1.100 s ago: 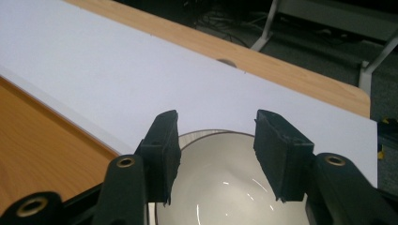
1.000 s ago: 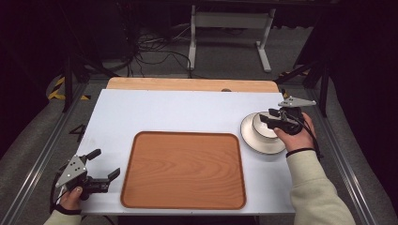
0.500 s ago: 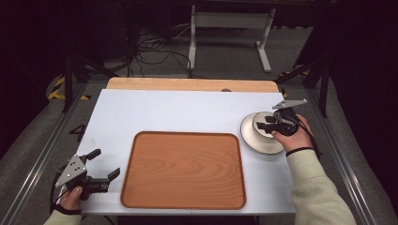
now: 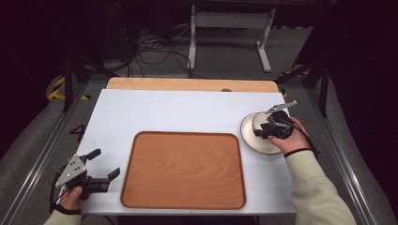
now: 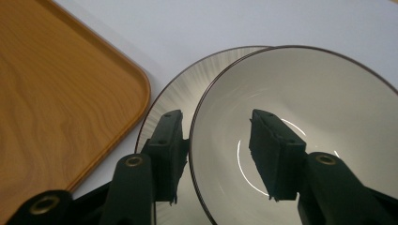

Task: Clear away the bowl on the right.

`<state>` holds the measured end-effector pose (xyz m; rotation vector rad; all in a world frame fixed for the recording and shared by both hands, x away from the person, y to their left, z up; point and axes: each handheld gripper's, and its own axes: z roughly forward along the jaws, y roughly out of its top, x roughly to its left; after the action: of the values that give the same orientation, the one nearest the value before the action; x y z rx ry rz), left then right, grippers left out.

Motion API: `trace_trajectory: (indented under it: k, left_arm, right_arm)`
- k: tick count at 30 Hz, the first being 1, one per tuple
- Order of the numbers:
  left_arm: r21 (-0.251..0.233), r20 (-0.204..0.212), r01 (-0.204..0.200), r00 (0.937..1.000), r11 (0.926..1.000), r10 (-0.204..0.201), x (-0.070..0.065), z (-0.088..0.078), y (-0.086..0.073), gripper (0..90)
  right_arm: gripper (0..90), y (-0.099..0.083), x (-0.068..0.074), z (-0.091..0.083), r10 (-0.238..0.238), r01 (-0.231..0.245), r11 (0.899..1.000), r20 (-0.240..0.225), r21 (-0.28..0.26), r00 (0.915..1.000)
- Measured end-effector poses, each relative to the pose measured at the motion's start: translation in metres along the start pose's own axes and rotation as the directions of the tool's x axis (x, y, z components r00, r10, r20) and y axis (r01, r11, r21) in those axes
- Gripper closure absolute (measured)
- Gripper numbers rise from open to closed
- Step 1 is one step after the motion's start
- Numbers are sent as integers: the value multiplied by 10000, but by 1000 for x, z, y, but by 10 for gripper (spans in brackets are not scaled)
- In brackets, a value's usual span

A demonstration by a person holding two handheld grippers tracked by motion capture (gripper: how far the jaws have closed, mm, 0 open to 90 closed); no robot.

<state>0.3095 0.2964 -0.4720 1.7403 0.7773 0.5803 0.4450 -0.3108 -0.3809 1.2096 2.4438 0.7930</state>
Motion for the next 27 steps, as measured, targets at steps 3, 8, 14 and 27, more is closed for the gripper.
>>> trace_trajectory:
  k: [3,8,14,27]
  left_arm:
    - [0,-2,-7,10000,10000,7,0,0,0,3]
    - [2,-8,-21,10000,10000,21,0,0,0,3]
    - [-2,-17,-10,10000,10000,10,0,0,0,3]
    - [-6,-26,-6,10000,10000,6,0,0,0,3]
  right_arm:
    - [573,0,1,4,82,-79,9995,-92,291,9999]
    - [602,0,4,10,-59,59,9976,-1,683,10000]
    - [702,-1,6,15,-281,279,9931,4,1139,9996]
    - [824,1,13,18,-1179,1117,9832,351,1445,9924]
